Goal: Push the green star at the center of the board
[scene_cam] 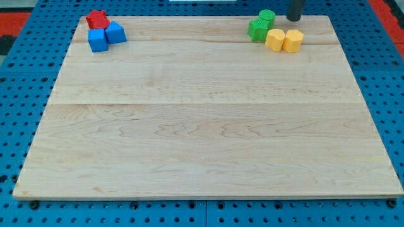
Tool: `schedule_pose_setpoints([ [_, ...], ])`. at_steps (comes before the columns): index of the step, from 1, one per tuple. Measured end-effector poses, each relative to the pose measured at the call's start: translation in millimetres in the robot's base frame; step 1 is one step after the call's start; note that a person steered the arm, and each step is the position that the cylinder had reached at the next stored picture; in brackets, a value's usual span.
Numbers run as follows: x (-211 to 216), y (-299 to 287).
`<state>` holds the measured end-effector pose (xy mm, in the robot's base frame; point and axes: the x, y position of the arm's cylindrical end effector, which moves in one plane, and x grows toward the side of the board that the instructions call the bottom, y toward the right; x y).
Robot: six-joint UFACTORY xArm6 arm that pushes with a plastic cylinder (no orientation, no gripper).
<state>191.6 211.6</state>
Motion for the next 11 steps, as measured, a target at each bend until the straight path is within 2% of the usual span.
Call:
schedule_pose_setpoints([
  [1,1,-28],
  [3,28,-92],
  [4,49,-95],
  [6,148,-151],
  [7,193,-206],
  [8,149,-189],
  [9,123,-189],
  [10,140,-217],
  [11,182,-219],
])
